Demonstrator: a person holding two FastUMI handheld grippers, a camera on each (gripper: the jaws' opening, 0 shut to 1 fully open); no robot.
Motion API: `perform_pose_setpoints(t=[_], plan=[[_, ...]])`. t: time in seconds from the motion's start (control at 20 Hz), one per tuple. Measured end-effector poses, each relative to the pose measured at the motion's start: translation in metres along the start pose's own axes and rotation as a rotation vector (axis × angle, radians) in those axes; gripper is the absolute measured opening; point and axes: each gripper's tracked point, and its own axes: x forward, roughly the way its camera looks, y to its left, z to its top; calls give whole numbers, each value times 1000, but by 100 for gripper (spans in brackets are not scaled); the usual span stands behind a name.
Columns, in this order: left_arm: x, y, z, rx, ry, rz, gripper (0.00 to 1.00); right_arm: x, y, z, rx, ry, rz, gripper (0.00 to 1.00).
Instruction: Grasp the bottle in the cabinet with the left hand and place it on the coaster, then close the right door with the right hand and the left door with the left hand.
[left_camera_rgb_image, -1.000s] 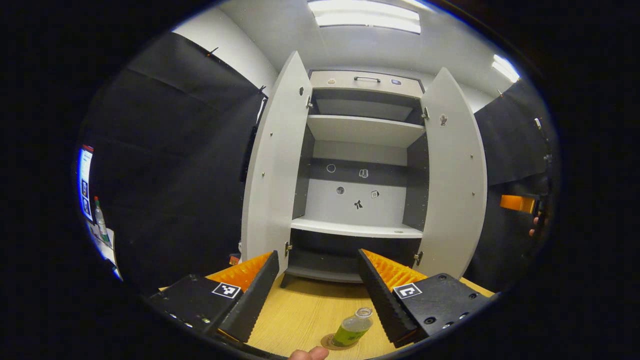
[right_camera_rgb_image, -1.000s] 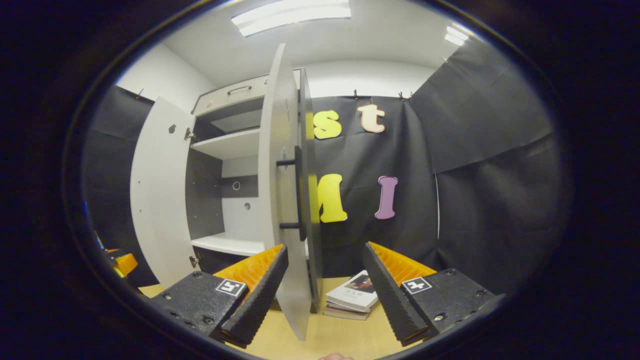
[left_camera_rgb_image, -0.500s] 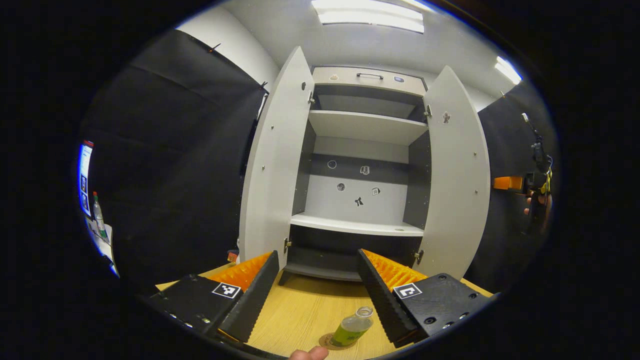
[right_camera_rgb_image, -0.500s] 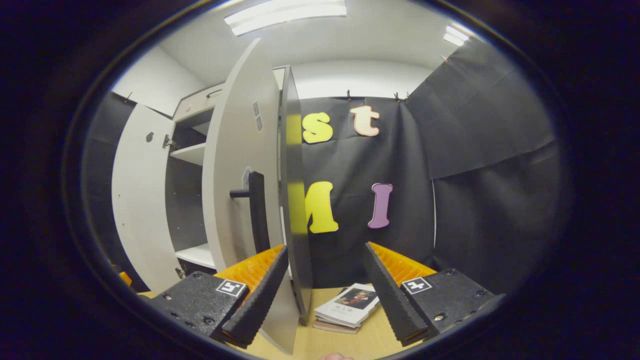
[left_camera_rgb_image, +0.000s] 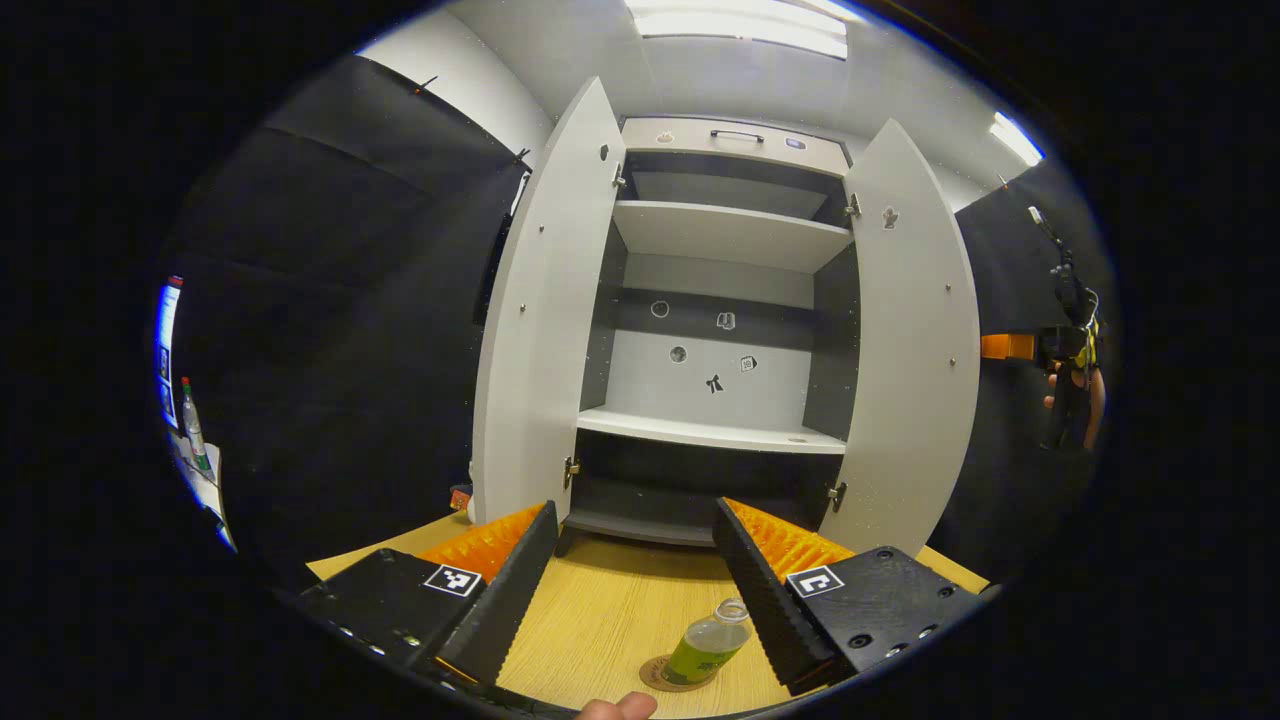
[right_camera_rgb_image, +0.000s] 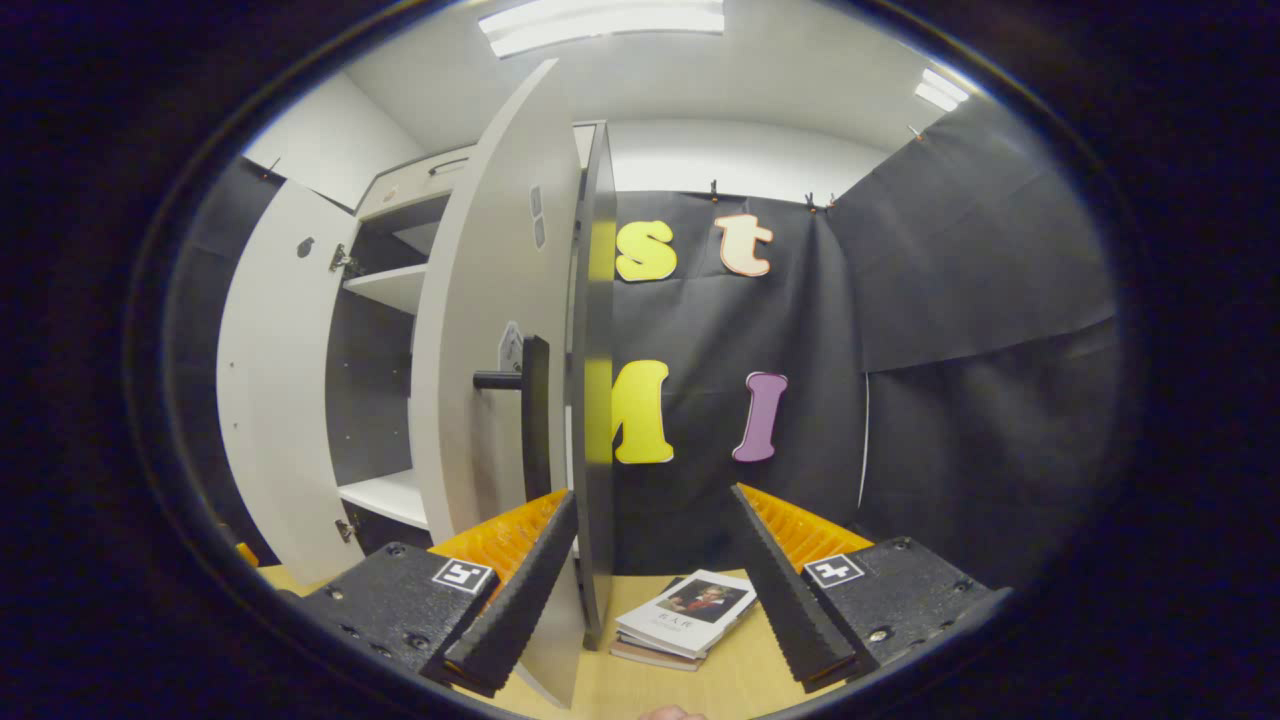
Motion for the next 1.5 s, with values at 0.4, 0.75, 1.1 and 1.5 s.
perform_pose_setpoints(t=[0.4, 0.75, 1.1, 1.5], plan=[[4, -9, 3, 0, -15, -34, 95, -2, 11, 3, -28, -1, -23, 98], [-3, -12, 1, 17, -7, -51, 95, -2, 89, -9, -14, 46, 141, 98], [-12, 0, 5, 50, -6, -24, 95, 33, 166, -20, 68, 37, 265, 99], [-10, -1, 17, 52, -29, -28, 95, -46, 148, -31, 26, -5, 255, 99]])
